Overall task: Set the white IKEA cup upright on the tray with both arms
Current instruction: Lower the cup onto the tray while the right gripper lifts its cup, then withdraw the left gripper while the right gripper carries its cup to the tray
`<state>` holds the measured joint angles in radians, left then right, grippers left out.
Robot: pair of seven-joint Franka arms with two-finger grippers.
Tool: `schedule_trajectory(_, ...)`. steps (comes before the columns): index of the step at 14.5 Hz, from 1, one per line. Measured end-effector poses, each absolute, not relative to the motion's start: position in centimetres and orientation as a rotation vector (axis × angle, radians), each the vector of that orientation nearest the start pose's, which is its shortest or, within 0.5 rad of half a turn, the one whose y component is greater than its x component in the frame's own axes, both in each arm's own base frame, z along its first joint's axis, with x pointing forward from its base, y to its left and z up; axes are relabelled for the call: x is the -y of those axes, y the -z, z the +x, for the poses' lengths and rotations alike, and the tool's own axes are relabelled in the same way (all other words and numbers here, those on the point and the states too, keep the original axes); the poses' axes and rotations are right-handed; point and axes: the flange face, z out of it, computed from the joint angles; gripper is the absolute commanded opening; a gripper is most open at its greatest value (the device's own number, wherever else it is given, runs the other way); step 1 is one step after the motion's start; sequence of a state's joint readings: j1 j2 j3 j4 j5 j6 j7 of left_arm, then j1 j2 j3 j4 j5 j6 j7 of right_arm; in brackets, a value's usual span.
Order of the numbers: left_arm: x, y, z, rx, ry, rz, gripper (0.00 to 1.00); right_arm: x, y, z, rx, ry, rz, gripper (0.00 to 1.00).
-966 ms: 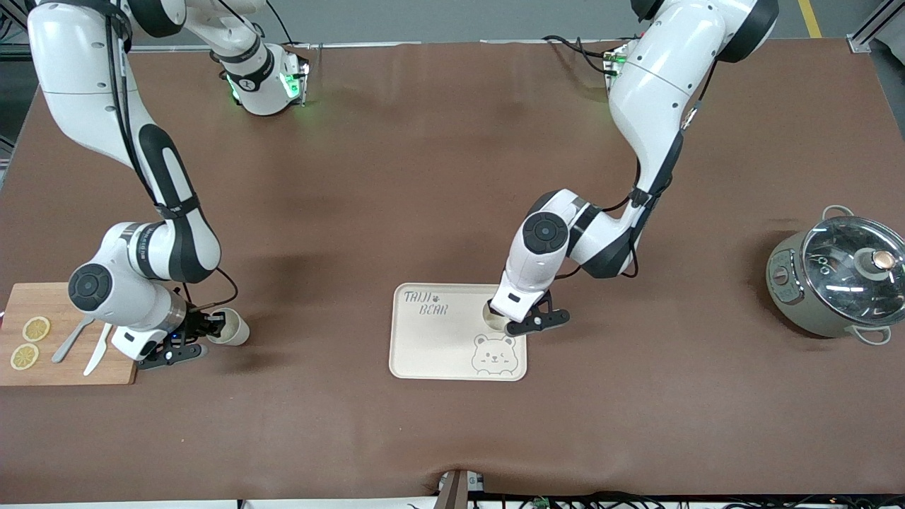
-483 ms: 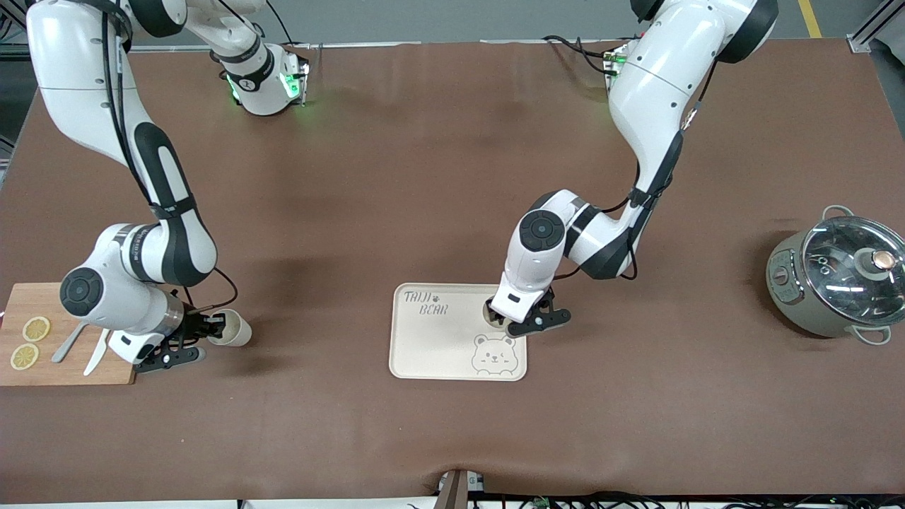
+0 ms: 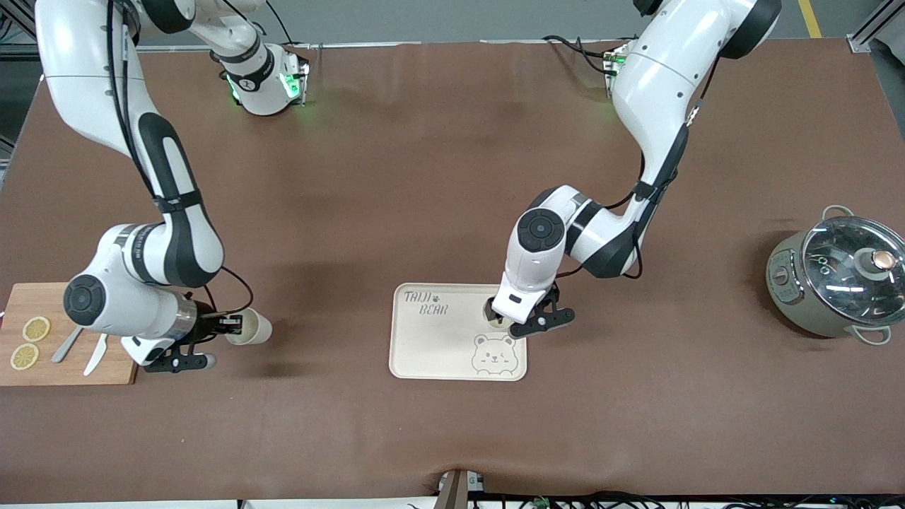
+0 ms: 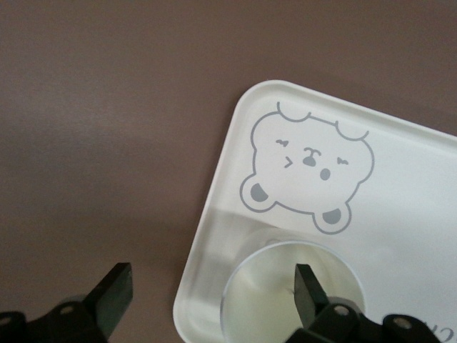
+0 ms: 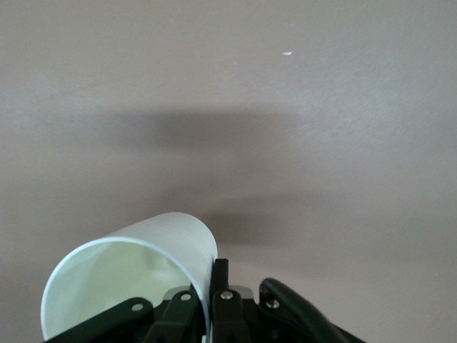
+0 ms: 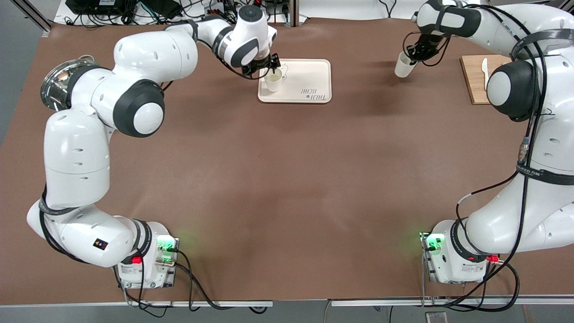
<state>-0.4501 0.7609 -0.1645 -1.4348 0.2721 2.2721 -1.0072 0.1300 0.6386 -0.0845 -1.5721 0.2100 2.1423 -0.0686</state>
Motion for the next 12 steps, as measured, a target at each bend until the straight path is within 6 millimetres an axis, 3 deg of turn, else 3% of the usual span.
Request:
schedule_trajectory(4, 38.6, -30.4, 62.1, 0.459, 0.201, -3.050, 1.00, -10.0, -27.8, 68.6, -0.183, -0.119, -3.013, 0.00)
schedule_trajectory(6, 36.8, -32.8, 62.9, 0.450, 0.198, -3.046, 1.00, -12.8, -28.6, 68.2, -0.294, -0.117, -3.005, 0.00)
schedule_trajectory(9, 31.2, -35.6, 65.2, 0.376, 0.165, -3.058, 1.00, -18.3, -29.6, 67.4, -0.465, -0.114, -2.985, 0.00)
schedule_trajectory(12, 23.3, -38.3, 68.3, 0.296, 0.176, -3.082, 1.00, -24.6, -30.5, 66.0, -0.608, -0.109, -2.958, 0.00)
